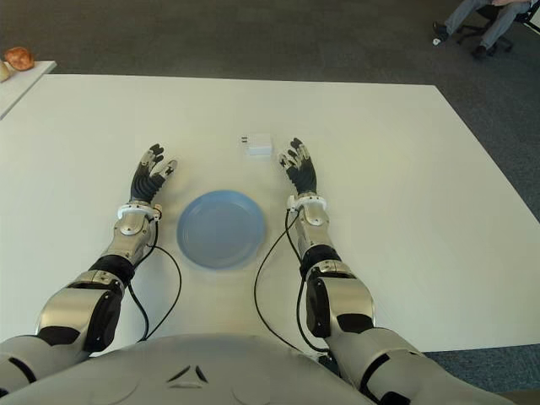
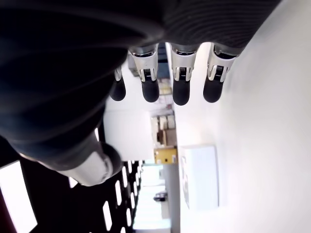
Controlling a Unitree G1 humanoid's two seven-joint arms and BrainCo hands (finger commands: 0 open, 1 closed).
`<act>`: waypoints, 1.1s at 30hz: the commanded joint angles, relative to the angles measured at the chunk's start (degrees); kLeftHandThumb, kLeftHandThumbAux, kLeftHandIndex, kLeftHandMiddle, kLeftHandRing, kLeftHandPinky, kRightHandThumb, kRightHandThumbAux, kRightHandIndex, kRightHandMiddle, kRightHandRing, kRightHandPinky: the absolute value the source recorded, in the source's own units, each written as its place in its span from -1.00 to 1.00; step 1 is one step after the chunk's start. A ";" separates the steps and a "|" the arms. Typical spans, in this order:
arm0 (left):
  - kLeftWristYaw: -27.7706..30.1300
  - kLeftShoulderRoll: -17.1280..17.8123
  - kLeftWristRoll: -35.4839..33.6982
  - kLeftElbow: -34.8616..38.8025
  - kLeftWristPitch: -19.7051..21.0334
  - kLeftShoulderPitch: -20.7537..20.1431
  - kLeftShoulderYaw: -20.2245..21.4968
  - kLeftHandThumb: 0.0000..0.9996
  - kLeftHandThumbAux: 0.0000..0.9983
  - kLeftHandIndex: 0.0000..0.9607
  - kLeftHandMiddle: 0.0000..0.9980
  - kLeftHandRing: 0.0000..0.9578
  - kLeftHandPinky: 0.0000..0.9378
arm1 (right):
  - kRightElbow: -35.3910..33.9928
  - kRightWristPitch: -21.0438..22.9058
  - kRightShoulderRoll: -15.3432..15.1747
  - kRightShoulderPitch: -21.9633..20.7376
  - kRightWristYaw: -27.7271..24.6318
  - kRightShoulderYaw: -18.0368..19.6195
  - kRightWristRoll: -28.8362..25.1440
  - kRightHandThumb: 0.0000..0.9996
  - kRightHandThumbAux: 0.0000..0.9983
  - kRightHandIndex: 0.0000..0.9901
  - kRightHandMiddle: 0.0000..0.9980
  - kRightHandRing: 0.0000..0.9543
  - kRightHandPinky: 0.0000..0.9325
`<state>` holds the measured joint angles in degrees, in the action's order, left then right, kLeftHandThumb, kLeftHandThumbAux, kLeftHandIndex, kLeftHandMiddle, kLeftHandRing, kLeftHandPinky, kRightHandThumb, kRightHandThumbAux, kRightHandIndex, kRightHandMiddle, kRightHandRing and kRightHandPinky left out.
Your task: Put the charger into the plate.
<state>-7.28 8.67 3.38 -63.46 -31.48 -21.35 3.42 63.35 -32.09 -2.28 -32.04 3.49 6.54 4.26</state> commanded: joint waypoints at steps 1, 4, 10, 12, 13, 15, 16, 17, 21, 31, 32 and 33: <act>0.62 -1.53 1.25 -4.79 7.03 4.05 -1.18 -1.00 0.16 -0.85 -0.80 -0.81 -0.84 | -0.81 0.17 -2.55 -5.22 7.01 -4.57 6.93 -0.67 0.41 -0.91 -0.83 -0.83 -0.76; 0.69 -1.64 1.18 -4.87 7.00 3.94 -1.16 -1.00 0.17 -0.85 -0.80 -0.81 -0.84 | 0.32 1.97 -4.64 -7.83 10.11 -6.98 10.46 -0.64 0.39 -0.91 -0.85 -0.85 -0.78; 0.69 -1.96 1.16 -4.86 6.68 3.71 -1.21 -1.00 0.20 -0.85 -0.80 -0.81 -0.85 | 2.88 5.14 -6.58 -12.73 12.09 -9.98 13.90 -0.65 0.32 -0.92 -0.91 -0.90 -0.83; 0.58 -2.12 1.23 -4.83 6.48 3.63 -1.27 -1.00 0.19 -0.85 -0.81 -0.82 -0.85 | 3.49 5.81 -6.89 -14.07 12.90 -11.43 15.34 -0.67 0.30 -0.93 -0.94 -0.93 -0.85; 0.54 -2.16 1.26 -4.82 6.44 3.60 -1.30 -1.00 0.19 -0.85 -0.81 -0.82 -0.85 | 3.73 6.06 -7.00 -14.55 13.29 -12.07 15.94 -0.67 0.30 -0.94 -0.95 -0.94 -0.86; 0.51 -2.21 1.35 -4.74 6.50 3.57 -1.42 -1.00 0.17 -0.85 -0.81 -0.83 -0.84 | 4.29 7.12 -7.57 -16.08 15.10 -15.33 19.53 -0.69 0.28 -0.95 -0.97 -0.95 -0.87; 0.49 -2.23 1.38 -4.69 6.51 3.56 -1.46 -1.00 0.17 -0.85 -0.81 -0.83 -0.84 | 4.54 7.61 -7.82 -16.68 15.88 -16.86 21.16 -0.69 0.27 -0.96 -0.98 -0.96 -0.88; 0.48 -2.24 1.40 -4.66 6.52 3.56 -1.48 -1.00 0.16 -0.85 -0.82 -0.83 -0.84 | 4.75 7.92 -7.98 -17.06 16.44 -17.88 22.17 -0.70 0.26 -0.97 -0.99 -0.97 -0.89; 0.65 -2.21 1.42 -4.58 6.32 3.57 -1.55 -1.00 0.13 -0.85 -0.82 -0.83 -0.84 | 6.46 10.36 -7.87 -19.29 18.41 -23.72 27.95 -0.72 0.20 -0.99 -1.00 -0.99 -0.90; 1.06 -2.20 1.24 -4.55 7.12 3.51 -1.56 -1.00 0.11 -0.86 -0.82 -0.85 -0.87 | 9.94 12.38 -7.09 -22.57 20.48 -32.36 35.31 -0.73 0.10 -1.00 -1.00 -1.00 -0.88; 0.98 -2.23 1.19 -4.50 7.04 3.57 -1.51 -1.00 0.11 -0.86 -0.83 -0.85 -0.87 | 10.15 12.58 -6.96 -22.78 20.55 -33.09 35.85 -0.74 0.09 -1.00 -1.00 -1.00 -0.90; 0.93 -2.25 1.17 -4.46 7.00 3.61 -1.49 -1.00 0.12 -0.86 -0.83 -0.85 -0.87 | 10.31 12.71 -6.88 -22.91 20.63 -33.55 36.17 -0.75 0.09 -1.00 -1.00 -1.00 -0.91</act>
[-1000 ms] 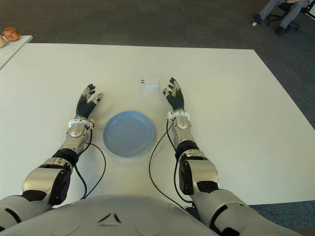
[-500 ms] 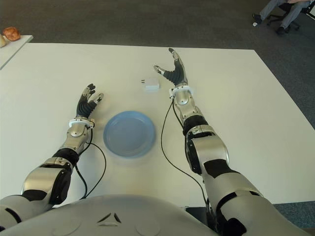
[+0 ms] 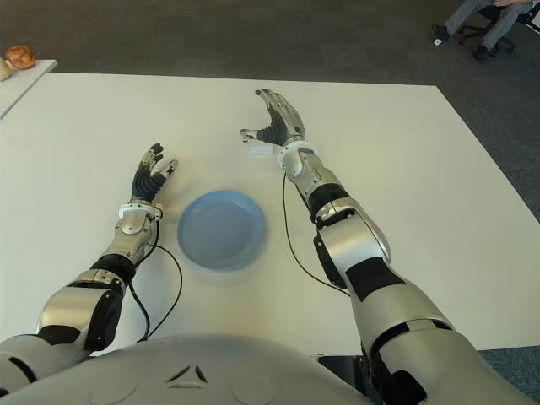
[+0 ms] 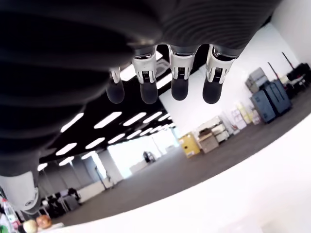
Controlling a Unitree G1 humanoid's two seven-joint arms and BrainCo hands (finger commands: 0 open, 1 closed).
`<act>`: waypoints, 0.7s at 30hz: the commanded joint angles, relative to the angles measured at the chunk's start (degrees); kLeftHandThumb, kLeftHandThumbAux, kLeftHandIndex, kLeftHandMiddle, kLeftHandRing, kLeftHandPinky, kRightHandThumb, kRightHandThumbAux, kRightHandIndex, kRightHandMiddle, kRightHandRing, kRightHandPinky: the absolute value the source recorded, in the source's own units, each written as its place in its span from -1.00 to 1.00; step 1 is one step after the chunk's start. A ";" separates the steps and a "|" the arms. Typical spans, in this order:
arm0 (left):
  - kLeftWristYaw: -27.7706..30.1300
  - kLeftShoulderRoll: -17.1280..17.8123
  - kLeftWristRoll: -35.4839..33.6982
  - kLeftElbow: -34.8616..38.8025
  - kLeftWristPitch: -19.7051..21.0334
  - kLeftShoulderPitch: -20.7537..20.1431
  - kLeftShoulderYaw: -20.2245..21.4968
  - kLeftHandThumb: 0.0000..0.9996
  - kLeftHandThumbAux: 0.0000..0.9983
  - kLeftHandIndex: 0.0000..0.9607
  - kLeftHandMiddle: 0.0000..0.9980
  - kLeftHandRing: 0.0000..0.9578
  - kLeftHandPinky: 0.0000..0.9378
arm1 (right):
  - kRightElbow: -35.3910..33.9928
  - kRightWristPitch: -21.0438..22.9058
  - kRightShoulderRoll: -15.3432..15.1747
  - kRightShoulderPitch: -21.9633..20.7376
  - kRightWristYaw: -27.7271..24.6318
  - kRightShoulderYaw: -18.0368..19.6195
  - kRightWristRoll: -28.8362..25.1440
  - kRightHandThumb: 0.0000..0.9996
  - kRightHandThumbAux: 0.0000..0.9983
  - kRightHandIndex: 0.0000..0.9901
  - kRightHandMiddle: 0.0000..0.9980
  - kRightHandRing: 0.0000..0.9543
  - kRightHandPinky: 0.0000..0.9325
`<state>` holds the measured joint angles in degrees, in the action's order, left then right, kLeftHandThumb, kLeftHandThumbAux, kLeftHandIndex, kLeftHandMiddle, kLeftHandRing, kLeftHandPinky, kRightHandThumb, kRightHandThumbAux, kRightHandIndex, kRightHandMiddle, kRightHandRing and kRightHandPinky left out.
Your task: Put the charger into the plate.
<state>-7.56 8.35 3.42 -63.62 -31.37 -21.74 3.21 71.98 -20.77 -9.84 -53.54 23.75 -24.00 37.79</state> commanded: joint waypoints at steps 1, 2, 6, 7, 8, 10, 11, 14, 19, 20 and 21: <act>1.15 -1.94 1.11 -4.29 6.82 4.00 -1.26 -1.00 0.12 -0.86 -0.83 -0.85 -0.87 | 1.90 1.72 0.86 -1.56 0.26 -3.60 3.04 -0.75 0.09 -1.00 -1.00 -1.00 -0.92; 1.11 -1.95 1.11 -4.31 6.77 3.99 -1.24 -1.00 0.12 -0.86 -0.83 -0.85 -0.86 | 2.07 1.92 0.98 -1.66 0.19 -3.97 3.25 -0.77 0.08 -1.00 -1.00 -1.00 -0.93; 0.93 -1.92 1.22 -4.17 6.64 4.10 -1.31 -1.00 0.13 -0.86 -0.82 -0.84 -0.85 | 2.68 2.76 1.75 -1.96 -0.06 -5.55 4.11 -0.83 0.08 -1.00 -1.00 -1.00 -0.96; 0.92 -1.94 1.21 -4.11 6.59 4.15 -1.31 -1.00 0.13 -0.86 -0.82 -0.84 -0.85 | 2.83 2.86 1.93 -2.04 -0.20 -5.86 4.21 -0.83 0.08 -1.00 -1.00 -1.00 -0.96; 0.92 -1.95 1.20 -4.08 6.56 4.18 -1.30 -1.00 0.14 -0.86 -0.82 -0.84 -0.85 | 2.95 2.94 2.07 -2.10 -0.29 -6.09 4.26 -0.85 0.08 -1.00 -1.00 -1.00 -0.96; 0.94 -2.00 1.15 -3.94 6.41 4.29 -1.28 -1.00 0.14 -0.85 -0.82 -0.83 -0.85 | 3.30 3.07 2.52 -2.11 -0.35 -6.50 4.40 -0.88 0.09 -1.00 -1.00 -1.00 -0.96; 0.95 -2.01 1.15 -3.82 6.29 4.41 -1.29 -1.00 0.14 -0.85 -0.82 -0.83 -0.86 | 3.52 3.07 2.79 -2.03 -0.35 -6.66 4.40 -0.89 0.09 -1.00 -1.00 -1.00 -0.95; 0.98 -2.00 1.17 -3.63 6.04 4.62 -1.33 -1.00 0.14 -0.85 -0.83 -0.84 -0.86 | 4.14 3.01 3.40 -1.78 -0.42 -7.02 4.22 -0.91 0.10 -1.00 -1.00 -1.00 -0.97; 1.34 -2.00 1.08 -3.28 5.44 4.68 -1.32 -1.00 0.12 -0.85 -0.83 -0.84 -0.85 | 5.91 1.64 3.30 -0.82 -2.55 -7.37 4.10 -0.97 0.09 -1.00 -0.99 -1.00 -0.99; 1.52 -1.96 0.96 -3.23 5.69 4.62 -1.25 -1.00 0.11 -0.85 -0.83 -0.84 -0.85 | 6.11 1.44 3.17 -0.80 -3.15 -7.45 4.12 -0.98 0.08 -1.00 -0.99 -1.00 -1.00; 1.64 -1.93 0.87 -3.21 5.89 4.58 -1.19 -1.00 0.11 -0.85 -0.82 -0.84 -0.84 | 6.22 1.32 3.10 -0.82 -3.53 -7.51 4.12 -0.98 0.09 -1.00 -0.98 -1.00 -1.00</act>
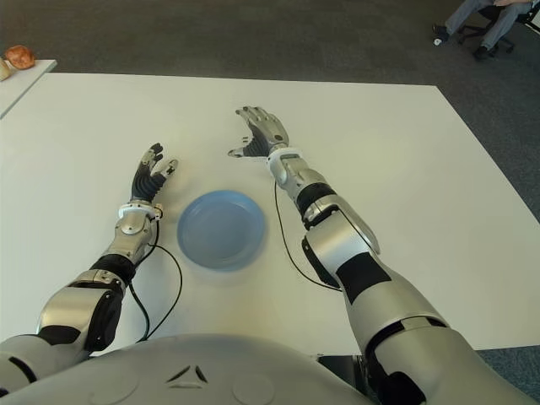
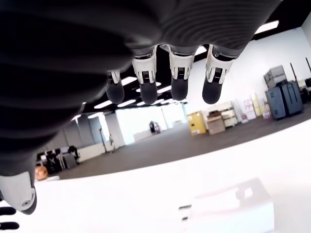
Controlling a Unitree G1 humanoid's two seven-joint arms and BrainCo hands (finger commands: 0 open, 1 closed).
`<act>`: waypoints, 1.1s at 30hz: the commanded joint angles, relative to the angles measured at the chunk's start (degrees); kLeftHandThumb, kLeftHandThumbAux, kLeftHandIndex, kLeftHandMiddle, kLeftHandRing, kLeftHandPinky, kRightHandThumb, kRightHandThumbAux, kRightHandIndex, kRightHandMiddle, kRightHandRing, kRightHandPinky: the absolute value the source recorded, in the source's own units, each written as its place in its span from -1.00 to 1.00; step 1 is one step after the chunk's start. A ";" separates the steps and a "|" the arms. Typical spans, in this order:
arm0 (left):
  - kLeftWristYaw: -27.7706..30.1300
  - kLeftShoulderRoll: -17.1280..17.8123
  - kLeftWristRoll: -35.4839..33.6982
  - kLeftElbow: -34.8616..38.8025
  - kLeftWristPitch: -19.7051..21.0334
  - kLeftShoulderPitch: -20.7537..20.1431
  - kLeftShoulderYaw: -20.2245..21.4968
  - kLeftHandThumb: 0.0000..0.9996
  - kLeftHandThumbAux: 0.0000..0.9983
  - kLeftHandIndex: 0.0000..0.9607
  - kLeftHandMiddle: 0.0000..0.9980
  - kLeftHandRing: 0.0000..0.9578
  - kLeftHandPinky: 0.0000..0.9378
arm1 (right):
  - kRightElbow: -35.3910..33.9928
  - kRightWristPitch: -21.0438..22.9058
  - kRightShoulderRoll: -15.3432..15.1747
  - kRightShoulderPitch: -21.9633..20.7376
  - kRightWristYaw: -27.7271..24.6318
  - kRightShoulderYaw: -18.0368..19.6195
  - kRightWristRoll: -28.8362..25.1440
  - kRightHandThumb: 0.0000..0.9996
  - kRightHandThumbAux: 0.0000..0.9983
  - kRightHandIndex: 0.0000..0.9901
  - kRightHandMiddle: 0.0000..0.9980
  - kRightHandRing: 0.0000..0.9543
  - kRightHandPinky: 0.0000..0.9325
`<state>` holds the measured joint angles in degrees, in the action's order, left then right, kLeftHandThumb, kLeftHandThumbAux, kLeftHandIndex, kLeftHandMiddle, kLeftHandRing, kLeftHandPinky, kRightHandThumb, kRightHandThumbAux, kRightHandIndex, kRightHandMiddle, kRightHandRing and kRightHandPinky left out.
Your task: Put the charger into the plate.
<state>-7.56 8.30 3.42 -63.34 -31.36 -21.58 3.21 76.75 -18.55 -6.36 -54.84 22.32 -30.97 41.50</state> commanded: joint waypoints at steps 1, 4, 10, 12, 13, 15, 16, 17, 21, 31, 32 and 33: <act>1.69 -1.85 0.82 -3.39 6.02 4.46 -1.15 -1.00 0.11 -0.85 -0.81 -0.83 -0.84 | 1.51 -0.98 -0.43 0.43 -2.42 -0.60 0.41 -0.99 0.09 -1.00 -0.98 -1.00 -1.00; 1.61 -1.81 0.84 -3.26 6.07 4.60 -1.15 -1.00 0.11 -0.85 -0.81 -0.83 -0.84 | 1.63 -0.97 -0.46 0.34 -2.94 -0.66 0.40 -1.00 0.10 -1.00 -0.98 -1.00 -1.00; 0.98 -1.63 1.19 -3.10 5.84 4.88 -1.31 -1.00 0.11 -0.85 -0.81 -0.83 -0.84 | 2.05 0.66 0.09 0.69 -5.69 -0.22 -0.23 -1.00 0.19 -1.00 -1.00 -1.00 -1.00; 1.04 -1.58 1.21 -2.97 6.00 4.90 -1.34 -1.00 0.11 -0.85 -0.81 -0.82 -0.82 | 2.23 1.77 0.47 1.11 -6.71 -0.01 -0.50 -1.00 0.21 -1.00 -1.00 -1.00 -1.00; 1.10 -1.55 1.19 -2.87 6.02 4.97 -1.33 -1.00 0.10 -0.85 -0.81 -0.82 -0.82 | 2.28 2.21 0.62 1.29 -7.09 0.07 -0.61 -1.00 0.22 -1.00 -1.00 -1.00 -1.00; 1.16 -1.53 1.16 -2.76 6.03 5.05 -1.33 -1.00 0.10 -0.84 -0.81 -0.82 -0.81 | 2.28 2.65 0.75 1.46 -7.48 0.16 -0.69 -1.00 0.23 -1.00 -1.00 -1.00 -0.99; 1.23 -1.53 1.11 -2.71 6.00 5.09 -1.30 -1.00 0.10 -0.84 -0.80 -0.81 -0.81 | 2.32 3.09 0.88 1.64 -7.93 0.30 -0.84 -1.00 0.24 -1.00 -1.00 -1.00 -0.97; 1.33 -1.53 1.04 -2.65 5.98 5.14 -1.26 -1.00 0.09 -0.84 -0.80 -0.81 -0.82 | 2.36 3.54 1.01 1.77 -8.43 0.49 -1.03 -1.00 0.24 -1.00 -1.00 -1.00 -0.97; 1.52 -1.34 1.01 -2.20 5.98 5.58 -1.26 -1.00 0.08 -0.85 -0.80 -0.81 -0.82 | 2.39 4.85 1.41 2.08 -9.88 1.04 -1.58 -1.00 0.24 -1.00 -1.00 -1.00 -0.97; 1.24 -0.95 0.96 -0.61 6.26 7.11 -1.28 -1.00 0.10 -0.85 -0.81 -0.82 -0.85 | 2.42 7.51 2.55 3.83 -12.47 3.26 -3.06 -0.97 0.22 -1.00 -1.00 -1.00 -0.96; 1.22 -0.93 0.96 -0.41 6.20 7.27 -1.28 -1.00 0.11 -0.85 -0.81 -0.82 -0.86 | 2.41 7.55 2.59 3.97 -12.54 3.45 -3.08 -0.97 0.22 -1.00 -1.00 -1.00 -0.96; 1.24 -0.91 0.94 -0.14 6.03 7.51 -1.28 -1.00 0.11 -0.85 -0.81 -0.83 -0.86 | 2.40 7.60 2.64 4.08 -12.58 3.61 -3.13 -0.96 0.22 -1.00 -1.00 -1.00 -0.96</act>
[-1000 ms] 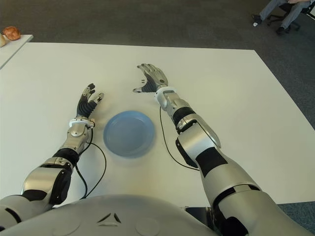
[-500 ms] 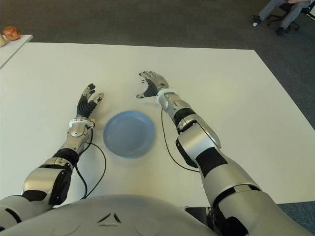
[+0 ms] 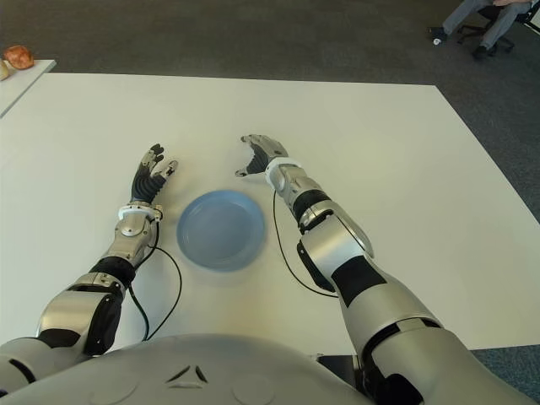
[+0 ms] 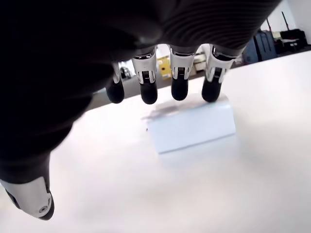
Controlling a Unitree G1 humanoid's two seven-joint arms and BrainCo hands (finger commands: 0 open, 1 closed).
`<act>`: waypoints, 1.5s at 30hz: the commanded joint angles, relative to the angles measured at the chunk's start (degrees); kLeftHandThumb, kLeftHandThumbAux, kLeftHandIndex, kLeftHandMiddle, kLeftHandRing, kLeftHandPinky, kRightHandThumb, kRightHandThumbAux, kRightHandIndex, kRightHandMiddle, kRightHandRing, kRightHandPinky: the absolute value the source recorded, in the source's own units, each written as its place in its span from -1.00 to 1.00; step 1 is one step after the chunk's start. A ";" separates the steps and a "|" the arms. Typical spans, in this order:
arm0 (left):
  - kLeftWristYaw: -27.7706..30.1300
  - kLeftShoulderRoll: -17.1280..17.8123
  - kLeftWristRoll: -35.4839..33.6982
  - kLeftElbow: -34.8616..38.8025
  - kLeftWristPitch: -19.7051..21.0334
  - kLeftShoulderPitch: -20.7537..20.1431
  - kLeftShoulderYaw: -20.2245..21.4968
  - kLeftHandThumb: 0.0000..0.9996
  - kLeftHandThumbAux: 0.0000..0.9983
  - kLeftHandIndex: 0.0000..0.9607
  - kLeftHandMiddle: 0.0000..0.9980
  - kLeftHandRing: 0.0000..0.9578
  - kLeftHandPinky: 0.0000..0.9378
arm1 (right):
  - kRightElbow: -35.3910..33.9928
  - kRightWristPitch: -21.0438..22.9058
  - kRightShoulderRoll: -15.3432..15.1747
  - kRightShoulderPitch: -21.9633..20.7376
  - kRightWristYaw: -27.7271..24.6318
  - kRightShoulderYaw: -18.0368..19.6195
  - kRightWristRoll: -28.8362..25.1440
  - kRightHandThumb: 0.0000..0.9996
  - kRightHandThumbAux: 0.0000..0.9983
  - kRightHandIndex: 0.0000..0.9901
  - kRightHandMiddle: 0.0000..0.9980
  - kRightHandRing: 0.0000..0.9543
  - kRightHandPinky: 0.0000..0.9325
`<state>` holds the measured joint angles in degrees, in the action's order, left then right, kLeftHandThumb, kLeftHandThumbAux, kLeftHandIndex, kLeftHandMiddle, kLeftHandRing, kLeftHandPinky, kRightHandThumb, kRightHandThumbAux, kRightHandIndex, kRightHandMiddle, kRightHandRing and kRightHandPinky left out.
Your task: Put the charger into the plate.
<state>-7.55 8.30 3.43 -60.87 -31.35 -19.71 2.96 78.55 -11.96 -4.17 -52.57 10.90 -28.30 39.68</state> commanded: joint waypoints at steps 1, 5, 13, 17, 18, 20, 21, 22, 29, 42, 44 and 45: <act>1.24 -0.89 0.92 -2.41 5.92 5.81 -1.02 -1.00 0.11 -0.85 -0.81 -0.83 -0.87 | 0.60 1.04 0.48 1.90 -1.19 1.06 -1.33 -0.96 0.22 -1.00 -1.00 -1.00 -0.96; 1.59 -0.84 0.73 -1.57 5.70 6.40 -0.94 -1.00 0.12 -0.84 -0.80 -0.82 -0.82 | 0.64 1.34 0.62 2.25 -1.39 1.50 -1.65 -0.95 0.21 -1.00 -1.00 -1.00 -0.96; 1.70 -0.49 1.00 -0.25 5.58 7.76 -1.23 -1.00 0.10 -0.84 -0.80 -0.81 -0.84 | 0.70 2.25 1.00 2.83 -1.99 2.60 -2.12 -0.91 0.20 -1.00 -1.00 -1.00 -0.96; 1.50 -0.35 0.80 0.09 6.33 8.09 -1.21 -1.00 0.11 -0.84 -0.80 -0.82 -0.85 | 0.78 2.71 1.14 3.15 -2.39 2.98 -2.36 -0.90 0.18 -1.00 -1.00 -1.00 -0.96; 1.49 -0.32 0.72 0.13 6.38 8.17 -1.18 -1.00 0.11 -0.83 -0.80 -0.82 -0.86 | 0.79 2.78 1.15 3.19 -2.49 3.04 -2.43 -0.89 0.18 -1.00 -1.00 -1.00 -0.96; 1.51 -0.31 0.58 0.22 6.39 8.26 -1.15 -1.00 0.12 -0.84 -0.81 -0.82 -0.88 | 0.80 2.89 1.16 3.27 -2.62 3.09 -2.47 -0.89 0.17 -1.00 -1.00 -1.00 -0.96; 1.52 -0.31 0.56 0.27 6.40 8.28 -1.16 -1.00 0.12 -0.84 -0.81 -0.83 -0.89 | 0.80 2.91 1.16 3.29 -2.64 3.10 -2.46 -0.89 0.17 -1.00 -1.00 -1.00 -0.96; 1.56 -0.28 0.55 0.29 6.32 8.37 -1.18 -1.00 0.12 -0.84 -0.81 -0.83 -0.89 | 0.84 2.98 1.16 3.55 -2.54 3.02 -2.35 -0.89 0.17 -1.00 -1.00 -1.00 -0.96; 2.39 -0.14 0.21 0.82 5.10 9.13 -1.23 -1.00 0.13 -0.83 -0.78 -0.80 -0.84 | 1.09 3.03 0.84 5.11 -3.37 3.57 -2.76 -0.93 0.15 -1.00 -1.00 -1.00 -0.92; 3.60 -0.24 -0.07 1.94 5.42 9.53 -1.03 -1.00 0.10 -0.88 -0.76 -0.79 -0.86 | 0.97 2.28 -4.12 6.64 -9.50 5.49 -3.64 -1.00 0.12 -1.00 -0.96 -0.96 -0.88; 3.62 -0.31 -0.14 1.71 5.47 9.34 -0.94 -1.00 0.10 -0.88 -0.76 -0.79 -0.85 | 0.82 1.71 -5.71 6.12 -10.97 5.47 -3.74 -1.00 0.12 -1.00 -0.96 -0.96 -0.88; 3.64 -0.34 -0.15 1.64 5.47 9.29 -0.91 -1.00 0.11 -0.88 -0.76 -0.79 -0.85 | 0.77 1.59 -6.06 6.00 -11.33 5.44 -3.77 -1.00 0.12 -1.00 -0.95 -0.95 -0.88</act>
<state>-4.96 8.66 3.25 -55.58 -31.16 -15.60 2.13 76.54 -11.73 -8.04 -50.64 5.05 -22.92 36.55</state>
